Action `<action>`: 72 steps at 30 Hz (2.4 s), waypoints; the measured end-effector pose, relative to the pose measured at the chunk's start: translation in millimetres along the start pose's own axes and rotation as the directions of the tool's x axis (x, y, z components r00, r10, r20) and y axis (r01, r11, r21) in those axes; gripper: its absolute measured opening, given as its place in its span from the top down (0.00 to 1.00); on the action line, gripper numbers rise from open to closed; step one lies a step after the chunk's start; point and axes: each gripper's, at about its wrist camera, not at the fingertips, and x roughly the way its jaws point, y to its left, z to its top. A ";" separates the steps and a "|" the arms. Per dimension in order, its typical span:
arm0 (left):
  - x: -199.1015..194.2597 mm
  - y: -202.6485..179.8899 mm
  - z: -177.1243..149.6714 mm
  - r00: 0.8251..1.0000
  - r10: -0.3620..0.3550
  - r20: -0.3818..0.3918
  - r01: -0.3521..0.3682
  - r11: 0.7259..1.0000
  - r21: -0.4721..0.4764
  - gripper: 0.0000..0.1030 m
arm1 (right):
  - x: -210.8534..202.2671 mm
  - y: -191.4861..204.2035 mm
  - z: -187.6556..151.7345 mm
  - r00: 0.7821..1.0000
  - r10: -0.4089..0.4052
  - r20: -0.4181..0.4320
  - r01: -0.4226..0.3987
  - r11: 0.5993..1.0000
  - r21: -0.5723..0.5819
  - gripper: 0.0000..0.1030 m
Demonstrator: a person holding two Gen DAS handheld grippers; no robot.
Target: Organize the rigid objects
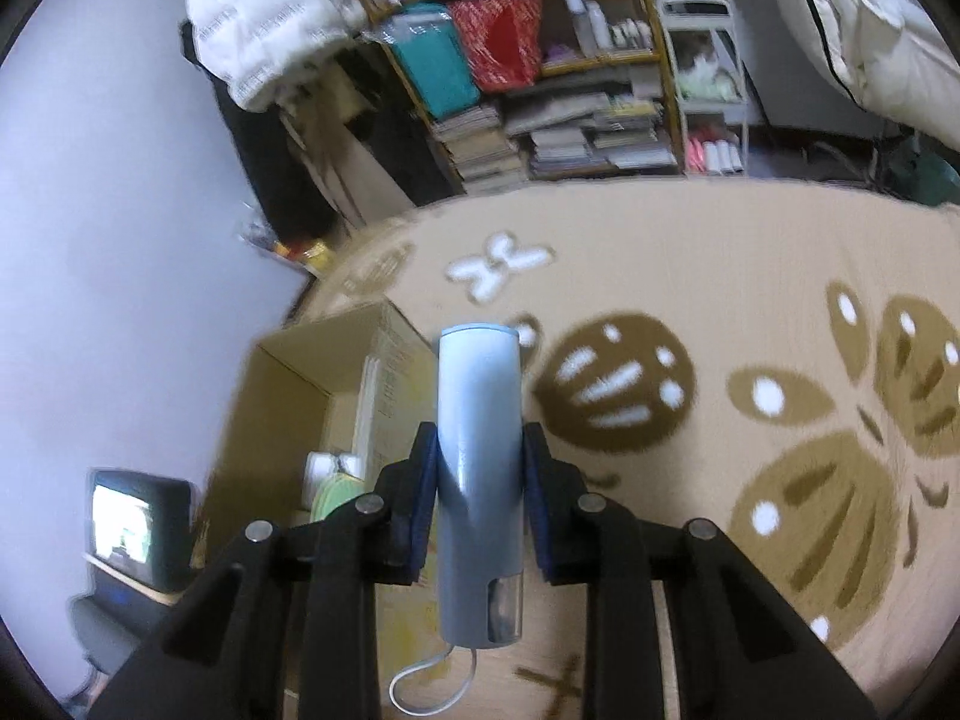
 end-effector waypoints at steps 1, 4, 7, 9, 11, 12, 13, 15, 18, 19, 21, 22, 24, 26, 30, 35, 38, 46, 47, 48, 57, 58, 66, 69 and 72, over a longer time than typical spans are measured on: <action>-0.4 0.0 -0.3 1.000 -0.002 0.000 0.002 1.000 -0.001 0.73 | 1.5 7.6 3.6 1.000 0.010 0.006 -0.010 1.000 -0.007 0.72; -2.2 1.3 -0.8 1.000 -0.007 0.001 0.007 1.000 -0.007 0.73 | -0.7 29.6 12.5 0.999 0.042 0.021 -0.041 0.998 -0.043 0.72; -4.5 3.0 -1.3 1.000 -0.014 0.004 0.014 1.000 -0.013 0.73 | 4.8 44.6 14.4 0.997 0.071 0.017 -0.070 0.996 -0.060 0.72; -6.9 4.5 -2.0 1.000 -0.023 0.008 0.023 1.000 -0.022 0.73 | 8.6 53.1 13.6 0.996 0.094 0.004 -0.093 0.994 -0.060 0.72; -9.5 7.2 -4.1 0.999 -0.030 0.015 0.031 0.999 -0.030 0.73 | 14.2 58.3 10.1 0.993 0.118 -0.012 -0.119 0.992 -0.052 0.72; -10.1 7.7 -5.3 0.999 -0.031 0.016 0.032 0.999 -0.032 0.73 | 17.3 60.8 8.0 0.991 0.129 -0.022 -0.130 0.990 -0.048 0.72; -11.4 7.1 -6.5 0.999 -0.028 0.018 0.029 0.999 -0.033 0.73 | 20.5 61.8 5.7 0.990 0.135 -0.031 -0.136 0.990 -0.047 0.72; -13.2 5.9 -9.1 1.000 -0.018 0.019 0.019 0.999 -0.031 0.73 | 26.9 63.5 -1.3 0.989 0.137 -0.052 -0.140 0.989 -0.050 0.72; -16.0 5.9 -11.0 1.000 -0.014 0.027 0.014 0.999 -0.031 0.73 | 34.0 64.9 -10.7 0.987 0.140 -0.079 -0.145 0.988 -0.061 0.72; -17.1 6.6 -12.0 0.999 -0.017 0.028 0.018 0.999 -0.033 0.73 | 35.7 65.9 -13.8 0.987 0.139 -0.086 -0.145 0.987 -0.071 0.72; -19.6 10.0 -14.0 0.999 -0.029 0.037 0.030 0.999 -0.043 0.73 | 38.3 65.8 -18.9 0.988 0.124 -0.092 -0.132 0.988 -0.082 0.72; -21.8 12.5 -17.1 0.998 -0.039 0.045 0.042 0.998 -0.052 0.73 | 39.0 65.2 -21.1 0.988 0.119 -0.094 -0.127 0.988 -0.083 0.72; -24.3 16.6 -21.5 0.997 -0.055 0.051 0.058 0.996 -0.062 0.73 | 40.3 63.6 -24.2 0.988 0.118 -0.099 -0.126 0.988 -0.084 0.72; -27.3 19.8 -24.4 0.996 -0.067 0.058 0.071 0.995 -0.071 0.73 | 40.0 60.9 -26.7 0.987 0.126 -0.100 -0.134 0.988 -0.082 0.71; -37.5 23.1 -29.0 0.993 -0.077 0.089 0.084 0.993 -0.082 0.72 | 28.1 61.8 -25.1 0.987 0.141 -0.070 -0.147 0.985 -0.086 0.71; -56.2 27.1 -36.3 0.988 -0.060 0.140 0.071 0.995 -0.076 0.72 | 1.0 63.8 -23.5 0.992 0.121 -0.036 -0.125 0.984 -0.130 0.66; -70.3 30.5 -42.4 0.985 -0.056 0.163 0.070 0.995 -0.078 0.72 | -13.1 63.3 -23.0 0.993 0.113 -0.022 -0.115 0.983 -0.141 0.64; -108.7 41.8 -60.2 0.961 -0.045 0.272 0.075 0.992 -0.100 0.46 | -53.5 58.0 -35.4 0.996 0.083 0.044 -0.073 0.980 -0.182 0.38; -112.5 42.1 -62.0 0.957 -0.044 0.287 0.076 0.992 -0.100 0.43 | -58.1 56.4 -38.4 0.996 0.080 0.044 -0.070 0.980 -0.189 0.38; -119.1 42.7 -65.4 0.950 -0.046 0.308 0.080 0.992 -0.099 0.41 | -60.7 55.3 -40.3 0.996 0.071 0.045 -0.061 0.979 -0.197 0.35; -143.8 50.2 -82.9 0.920 -0.042 0.390 0.088 0.991 -0.099 0.07 | -87.3 35.4 -63.2 0.997 0.027 0.074 -0.011 0.977 -0.211 0.12; -145.5 51.6 -85.1 0.917 -0.043 0.397 0.091 0.990 -0.104 0.07 | -90.3 33.6 -66.1 0.996 0.022 0.086 -0.002 0.976 -0.217 0.11; -166.6 45.7 -110.6 0.871 -0.051 0.488 0.097 0.993 -0.071 0.05 | -109.6 21.1 -83.9 0.991 0.007 0.132 0.023 0.973 -0.228 0.00; -174.3 39.9 -122.7 0.851 -0.038 0.523 0.074 0.996 -0.048 0.05 | -111.6 16.3 -88.4 0.991 -0.006 0.136 0.036 0.975 -0.219 0.00; -178.2 35.7 -132.6 0.840 -0.014 0.543 0.045 0.998 -0.044 0.05 | -114.1 15.7 -91.6 0.988 -0.021 0.150 0.054 0.974 -0.220 0.00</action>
